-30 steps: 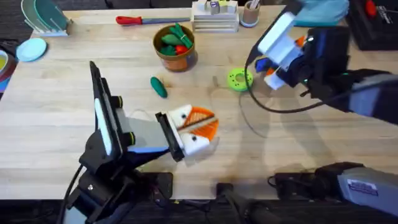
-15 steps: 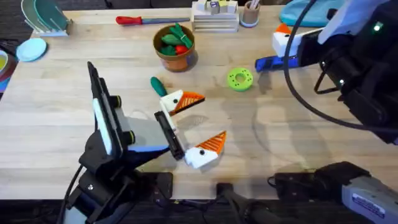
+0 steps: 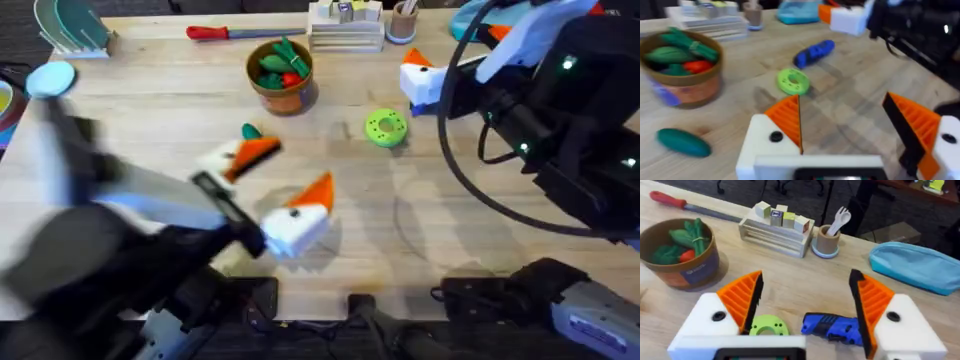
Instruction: Pick up the gripper from the table and insert it into the empty holder that is missing its gripper. Then pick up a screw, insert it into the mounting hole, and use the screwdriver to tighten it. Finally, clean up the table by picking up the vegetable and placing it into the bucket.
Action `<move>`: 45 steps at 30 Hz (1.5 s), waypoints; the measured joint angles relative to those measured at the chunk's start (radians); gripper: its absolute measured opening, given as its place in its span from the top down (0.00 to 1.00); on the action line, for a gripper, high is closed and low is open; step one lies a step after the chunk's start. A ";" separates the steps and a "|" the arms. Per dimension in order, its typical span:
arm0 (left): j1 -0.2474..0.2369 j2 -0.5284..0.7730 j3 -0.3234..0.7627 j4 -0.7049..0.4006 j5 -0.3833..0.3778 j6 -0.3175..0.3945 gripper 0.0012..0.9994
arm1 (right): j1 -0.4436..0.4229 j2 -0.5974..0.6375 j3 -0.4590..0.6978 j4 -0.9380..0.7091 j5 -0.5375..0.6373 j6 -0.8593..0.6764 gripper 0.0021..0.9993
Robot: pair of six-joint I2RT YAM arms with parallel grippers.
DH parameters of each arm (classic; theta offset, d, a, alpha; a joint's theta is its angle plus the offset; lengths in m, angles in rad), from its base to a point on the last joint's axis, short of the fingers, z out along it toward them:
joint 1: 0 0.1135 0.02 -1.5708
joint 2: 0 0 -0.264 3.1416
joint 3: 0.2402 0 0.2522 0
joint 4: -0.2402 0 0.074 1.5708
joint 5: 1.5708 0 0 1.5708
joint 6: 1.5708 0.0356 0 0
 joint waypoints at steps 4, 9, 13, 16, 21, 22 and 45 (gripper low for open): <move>0.000 0.145 0.257 -0.171 -0.170 -0.032 0.01 | 0.008 0.000 0.000 0.000 0.000 0.004 0.01; 0.000 0.392 0.532 -0.365 -0.347 -0.010 0.01 | 0.009 0.000 0.000 0.001 0.000 0.007 0.01; 0.000 0.606 0.709 -0.558 -0.466 0.005 0.01 | 0.009 0.000 0.000 0.002 0.000 0.007 0.01; 0.000 0.763 0.791 -0.624 -0.517 0.023 0.01 | 0.009 0.000 0.000 0.002 0.000 0.007 0.01; 0.000 0.971 0.823 -0.647 -0.551 0.049 0.01 | 0.009 0.000 0.000 0.002 0.000 0.007 0.01; 0.000 1.010 0.823 -0.669 -0.553 0.053 0.01 | 0.009 0.000 0.000 0.002 0.000 0.007 0.01; 0.353 1.272 0.456 -0.239 -0.388 -0.403 0.01 | 0.009 0.000 0.000 0.002 0.000 0.007 0.01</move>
